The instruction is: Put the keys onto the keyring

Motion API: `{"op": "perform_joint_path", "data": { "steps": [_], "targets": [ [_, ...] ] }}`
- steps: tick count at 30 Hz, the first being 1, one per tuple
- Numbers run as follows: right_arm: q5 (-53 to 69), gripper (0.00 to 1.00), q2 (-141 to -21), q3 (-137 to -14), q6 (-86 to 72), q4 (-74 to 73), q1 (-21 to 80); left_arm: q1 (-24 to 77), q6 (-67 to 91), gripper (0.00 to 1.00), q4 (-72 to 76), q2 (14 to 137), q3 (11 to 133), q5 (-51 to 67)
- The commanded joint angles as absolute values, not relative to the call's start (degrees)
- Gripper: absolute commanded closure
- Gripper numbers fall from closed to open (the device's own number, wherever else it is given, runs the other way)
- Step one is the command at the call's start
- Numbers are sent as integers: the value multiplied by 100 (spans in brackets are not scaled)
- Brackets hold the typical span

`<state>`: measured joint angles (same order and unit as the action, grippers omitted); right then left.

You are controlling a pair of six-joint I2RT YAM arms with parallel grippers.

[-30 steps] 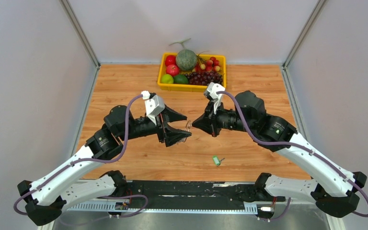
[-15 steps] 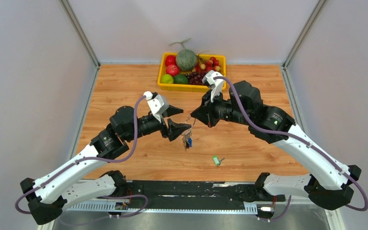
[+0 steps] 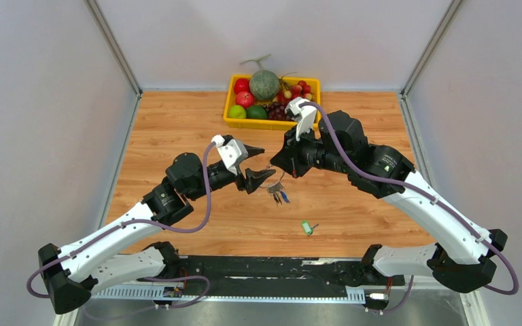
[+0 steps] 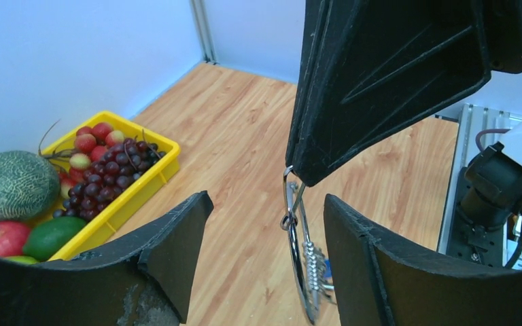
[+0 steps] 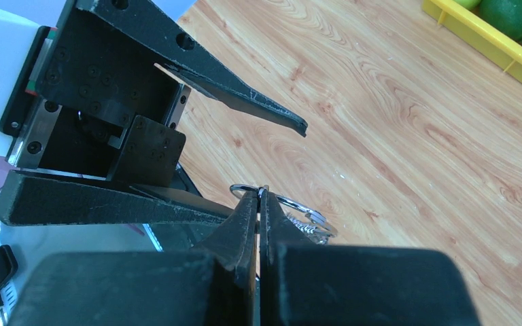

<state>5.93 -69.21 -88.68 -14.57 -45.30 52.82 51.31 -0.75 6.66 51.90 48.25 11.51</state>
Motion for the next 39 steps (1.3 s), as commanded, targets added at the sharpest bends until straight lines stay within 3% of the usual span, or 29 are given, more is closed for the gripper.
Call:
{"op": "perform_joint_path", "data": {
  "steps": [1, 7, 23, 26, 28, 29, 30, 39],
  "targets": [
    [499, 100, -6908, -9162, -1617, -4460, 5314, 5178, -294, 30, 1123, 5238, 4801, 1307],
    [516, 100, -6908, -9184, -1630, -4457, 5316, 5192, -317, 40, 1161, 5270, 4797, 1467],
    [632, 100, -6983, -9270, -1727, -4393, 5315, 5203, -331, 49, 1077, 5293, 4807, 1538],
    [658, 100, -6979, -9270, -1736, -4374, 5316, 5203, -342, 57, 1054, 5322, 4842, 1514],
    [678, 100, -6961, -9261, -1741, -4357, 5316, 5207, -364, 75, 954, 5361, 4901, 1474],
    [678, 100, -6957, -9248, -1745, -4356, 5314, 5209, -377, 92, 899, 5412, 4933, 1432],
    [673, 100, -6944, -9247, -1753, -4351, 5311, 5220, -377, 96, 805, 5430, 4984, 1371],
    [650, 100, -6884, -9195, -1767, -4292, 5314, 5309, -321, 100, 758, 5329, 4981, 807]
  ]
}}
